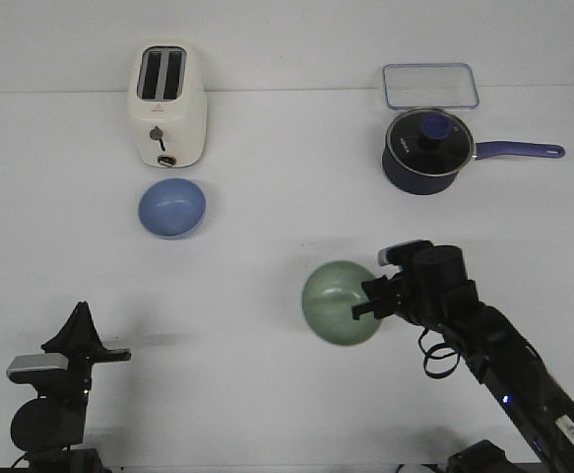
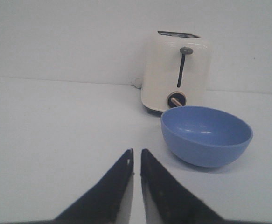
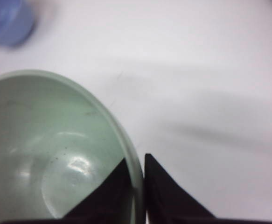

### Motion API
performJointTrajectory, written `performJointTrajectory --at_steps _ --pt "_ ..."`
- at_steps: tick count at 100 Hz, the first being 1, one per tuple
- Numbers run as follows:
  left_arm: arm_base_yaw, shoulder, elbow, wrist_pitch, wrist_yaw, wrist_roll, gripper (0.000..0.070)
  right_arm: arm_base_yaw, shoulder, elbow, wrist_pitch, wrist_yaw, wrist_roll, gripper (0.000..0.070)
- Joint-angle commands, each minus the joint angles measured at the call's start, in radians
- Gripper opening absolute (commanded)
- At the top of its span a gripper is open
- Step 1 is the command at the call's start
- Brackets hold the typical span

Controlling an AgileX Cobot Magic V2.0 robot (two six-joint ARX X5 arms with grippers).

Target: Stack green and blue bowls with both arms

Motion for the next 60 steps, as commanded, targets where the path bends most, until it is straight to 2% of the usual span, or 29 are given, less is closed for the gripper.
performJointTrajectory --at_steps 1,22,55,60 --pt "0.001 -0.002 -0.02 0.011 0.002 -0.1 0.0015 0.061 0.028 -0.016 0.042 0.012 0.047 0.0" --pt "0.001 -0.002 -0.02 0.01 0.002 -0.214 0.0015 0.201 0.134 -0.05 0.106 0.06 0.068 0.0" --pt "0.001 -0.002 -0.018 0.011 0.002 -0.238 0.0015 0.261 0.282 -0.05 0.165 0.093 0.067 0.0" --pt "0.001 -0.002 -0.018 0.011 0.002 -0.238 0.0015 0.261 0.282 -0.05 0.164 0.095 0.066 0.0043"
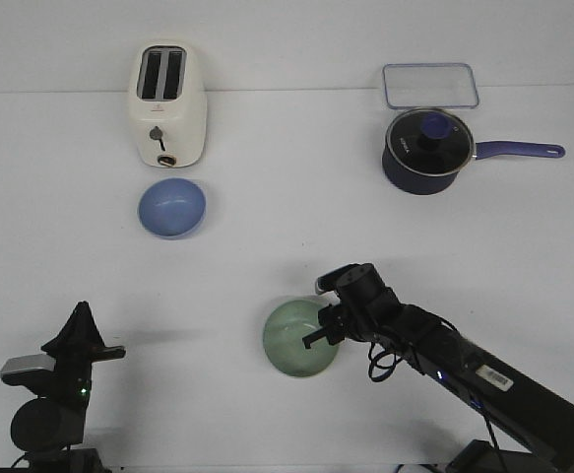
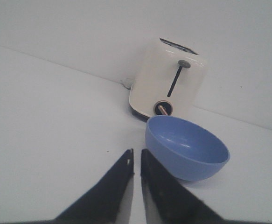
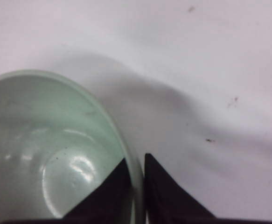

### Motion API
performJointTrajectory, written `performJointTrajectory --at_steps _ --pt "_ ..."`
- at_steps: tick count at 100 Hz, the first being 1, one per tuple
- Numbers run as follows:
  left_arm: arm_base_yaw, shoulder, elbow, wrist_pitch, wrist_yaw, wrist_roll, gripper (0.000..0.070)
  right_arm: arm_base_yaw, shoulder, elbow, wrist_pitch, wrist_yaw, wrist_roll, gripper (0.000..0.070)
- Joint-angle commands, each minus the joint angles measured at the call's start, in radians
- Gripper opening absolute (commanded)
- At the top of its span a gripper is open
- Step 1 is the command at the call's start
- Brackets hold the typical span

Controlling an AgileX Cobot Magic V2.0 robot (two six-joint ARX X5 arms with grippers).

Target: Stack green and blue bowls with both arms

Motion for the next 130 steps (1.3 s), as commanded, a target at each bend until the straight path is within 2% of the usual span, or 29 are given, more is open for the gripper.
performJointTrajectory --at_steps 1,10,16,29,43,57,73,87,92,103,107,116,130 --pt "0.001 -0.002 -0.018 0.011 0.002 -0.005 0.0014 0.008 0.011 0.008 0.014 0.001 0.013 0.0061" --pt "0.001 -0.002 -0.018 0.013 0.002 -0.006 0.0013 0.006 -0.002 0.01 0.011 -0.001 0.013 0.0248" --pt "0.001 -0.002 -0.013 0.014 0.002 -0.048 0.0012 -0.003 -0.025 0.012 0.008 -0.002 0.014 0.0303" --pt "0.001 -0.002 0.018 0.014 -0.002 -0.163 0.0012 -0.031 -0.122 0.013 0.011 -0.014 0.013 0.0306" --pt "0.001 0.02 0.103 -0.041 0.001 -0.162 0.0013 -0.079 -0.261 0.013 0.009 -0.013 0.012 0.0306" --pt "0.001 0.158 0.237 -0.138 0.002 -0.115 0.0013 -0.135 -0.38 0.013 0.009 -0.013 0.005 0.0306" --pt "0.001 0.459 0.411 -0.172 0.002 -0.046 0.0013 -0.18 -0.445 0.013 -0.009 -0.013 -0.017 0.0306" --pt "0.001 0.768 0.572 -0.179 0.061 -0.012 0.0022 -0.203 -0.449 0.013 -0.051 -0.013 -0.042 0.0306" --pt "0.001 0.87 0.629 -0.179 0.109 -0.011 0.0088 -0.204 -0.448 0.013 -0.066 -0.012 -0.045 0.0306" --pt "0.001 1.07 0.742 -0.178 0.222 -0.011 0.0389 -0.204 -0.449 0.013 -0.077 -0.012 -0.057 0.0306" --pt "0.001 1.136 0.78 -0.178 0.252 -0.011 0.0454 -0.204 -0.449 0.013 -0.08 -0.012 -0.06 0.0306" --pt "0.001 1.269 0.855 -0.179 0.286 -0.012 0.0469 -0.204 -0.449 0.013 -0.081 -0.012 -0.06 0.0306" --pt "0.001 1.448 0.953 -0.179 0.286 -0.011 0.0477 -0.204 -0.449 0.013 -0.083 -0.013 -0.06 0.0306"
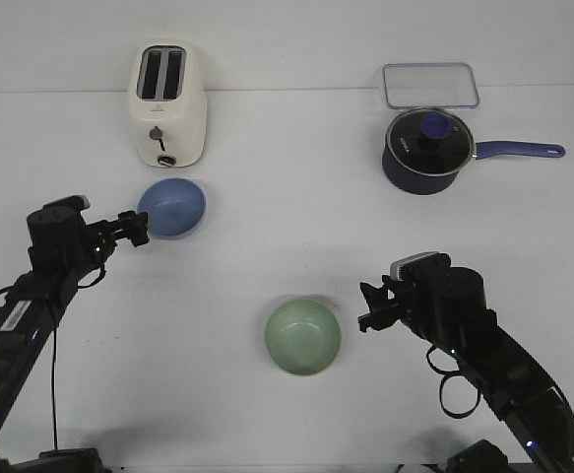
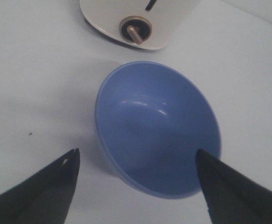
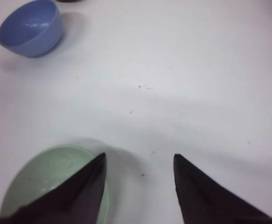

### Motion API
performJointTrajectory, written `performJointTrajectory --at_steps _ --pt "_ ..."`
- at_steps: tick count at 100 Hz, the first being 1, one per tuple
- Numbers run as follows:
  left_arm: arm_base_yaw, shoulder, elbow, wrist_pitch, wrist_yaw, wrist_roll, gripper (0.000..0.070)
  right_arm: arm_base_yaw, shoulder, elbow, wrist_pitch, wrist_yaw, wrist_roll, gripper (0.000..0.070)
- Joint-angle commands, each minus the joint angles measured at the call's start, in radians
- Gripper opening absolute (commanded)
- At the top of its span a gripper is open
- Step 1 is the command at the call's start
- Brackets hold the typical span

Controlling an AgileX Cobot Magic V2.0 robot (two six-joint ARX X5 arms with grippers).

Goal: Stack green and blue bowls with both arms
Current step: 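Reach the left gripper to the blue bowl rim and grasp it, then lift the blue bowl and carry it over the green bowl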

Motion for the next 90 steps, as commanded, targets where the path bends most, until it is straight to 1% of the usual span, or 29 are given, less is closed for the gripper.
performJointTrajectory --at_steps 1,26,37,41,43,45,47,48,49,50,51,53,56,61,69,75,81,90 --pt "0.001 0.089 0.048 0.004 0.004 0.014 0.0477 0.006 0.008 0.012 0.006 0.0 -0.013 0.0306" --pt "-0.004 0.337 0.192 -0.022 0.005 0.014 0.0473 0.006 0.008 0.012 0.0 0.001 -0.02 0.0306" --pt "-0.012 0.394 0.23 -0.026 0.005 0.013 0.0436 0.006 0.008 0.012 -0.002 0.005 -0.02 0.0305" --pt "-0.014 0.406 0.24 -0.029 0.005 0.014 0.0363 0.006 0.008 0.012 -0.003 0.005 -0.02 0.0305" --pt "-0.016 0.41 0.244 -0.031 0.005 0.014 0.03 0.006 0.008 0.012 -0.004 0.008 -0.02 0.0305" --pt "-0.018 0.411 0.245 -0.032 0.005 0.014 0.026 0.006 0.008 0.012 -0.004 0.012 -0.02 0.0305" --pt "-0.021 0.411 0.246 -0.032 0.005 0.014 0.018 0.006 0.008 0.012 -0.006 0.018 -0.02 0.0305" --pt "-0.021 0.411 0.246 -0.032 0.005 0.014 0.0163 0.006 0.008 0.012 -0.006 0.021 -0.02 0.0305" --pt "-0.023 0.411 0.246 -0.032 0.005 0.015 0.0111 0.006 0.008 0.012 -0.007 0.024 -0.02 0.0305" --pt "-0.023 0.411 0.246 -0.032 0.005 0.016 0.0092 0.006 0.008 0.012 -0.007 0.027 -0.02 0.0305" --pt "-0.024 0.411 0.246 -0.032 0.005 0.02 0.004 0.006 0.008 0.012 -0.007 0.029 -0.021 0.0305" --pt "-0.025 0.41 0.246 -0.032 0.005 0.027 0.0 0.005 0.008 0.011 -0.008 0.034 -0.023 0.0305" --pt "-0.025 0.407 0.246 -0.034 0.005 0.029 0.0019 0.005 0.008 0.011 -0.008 0.044 -0.026 0.0305" --pt "-0.026 0.393 0.246 -0.047 0.005 0.028 0.0013 0.005 0.008 0.01 -0.009 0.067 -0.033 0.0305" --pt "-0.026 0.361 0.246 -0.07 0.009 0.028 0.0013 -0.003 0.008 0.005 -0.016 0.126 -0.038 0.0305" --pt "-0.026 0.322 0.246 -0.09 0.021 0.029 0.0013 -0.021 0.008 -0.005 -0.019 0.159 -0.023 0.0306" --pt "-0.026 0.267 0.246 -0.114 0.063 0.038 0.0013 -0.049 0.007 -0.027 -0.016 0.173 -0.01 0.0306" --pt "-0.031 0.183 0.246 -0.171 0.132 0.041 0.0013 -0.102 0.007 -0.082 -0.009 0.173 -0.004 0.0306"
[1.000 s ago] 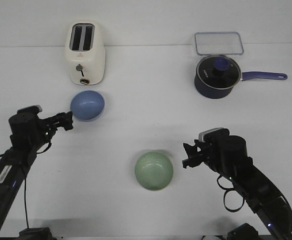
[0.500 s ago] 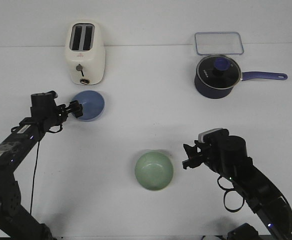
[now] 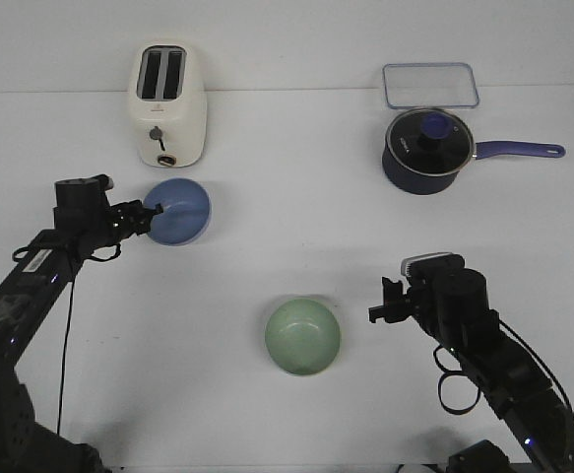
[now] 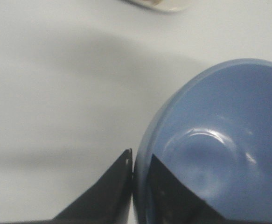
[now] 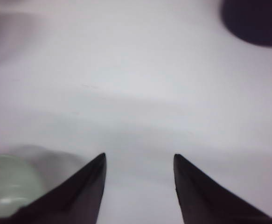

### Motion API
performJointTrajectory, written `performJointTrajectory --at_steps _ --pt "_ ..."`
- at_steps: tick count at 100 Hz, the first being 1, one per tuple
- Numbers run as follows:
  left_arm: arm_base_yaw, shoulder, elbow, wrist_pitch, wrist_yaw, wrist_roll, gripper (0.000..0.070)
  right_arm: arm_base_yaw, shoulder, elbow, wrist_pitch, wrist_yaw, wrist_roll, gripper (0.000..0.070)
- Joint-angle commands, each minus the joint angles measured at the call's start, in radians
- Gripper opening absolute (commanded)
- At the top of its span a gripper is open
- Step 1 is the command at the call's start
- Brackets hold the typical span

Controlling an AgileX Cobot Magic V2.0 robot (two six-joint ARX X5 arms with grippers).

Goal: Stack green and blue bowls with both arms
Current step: 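Lift the blue bowl and carry it over the green bowl, then lower the blue bowl into the green bowl and release it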

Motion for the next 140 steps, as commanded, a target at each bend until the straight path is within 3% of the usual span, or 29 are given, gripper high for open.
performJointTrajectory --at_steps 1,18,36,51,63,91,96,105,110,123,140 --pt "-0.006 -0.058 0.019 -0.031 0.056 0.021 0.0013 -0.032 0.007 -0.041 0.006 0.005 0.011 0.0306" --pt "-0.093 -0.209 0.019 -0.184 0.098 0.089 0.0013 -0.13 0.007 -0.151 0.08 -0.017 0.031 0.0306" --pt "-0.319 -0.253 0.015 -0.29 0.1 0.107 0.0013 -0.187 0.007 -0.17 0.091 -0.05 0.029 0.0306" --pt "-0.515 -0.219 0.004 -0.266 0.09 0.103 0.0013 -0.198 0.008 -0.17 0.09 -0.077 0.024 0.0306" --pt "-0.634 -0.154 0.004 -0.266 0.028 0.103 0.0013 -0.198 0.007 -0.17 0.09 -0.092 0.025 0.0306" --pt "-0.75 0.006 0.004 -0.244 -0.038 0.11 0.0019 -0.198 0.007 -0.17 0.089 -0.093 0.024 0.0306" --pt "-0.751 0.013 0.004 -0.241 -0.044 0.11 0.0079 -0.198 0.007 -0.17 0.089 -0.093 0.024 0.0306" --pt "-0.75 0.003 0.004 -0.232 -0.051 0.109 0.0352 -0.198 0.007 -0.17 0.089 -0.093 0.022 0.0306" --pt "-0.743 -0.014 0.004 -0.231 -0.061 0.11 0.0428 -0.198 0.007 -0.17 0.09 -0.093 0.022 0.0306" --pt "-0.701 -0.089 0.004 -0.233 -0.089 0.13 0.0428 -0.198 0.007 -0.17 0.097 -0.093 0.016 0.0306" --pt "-0.611 -0.253 0.004 -0.235 -0.251 0.19 0.0421 -0.198 0.006 -0.17 0.115 -0.096 -0.004 0.0305"
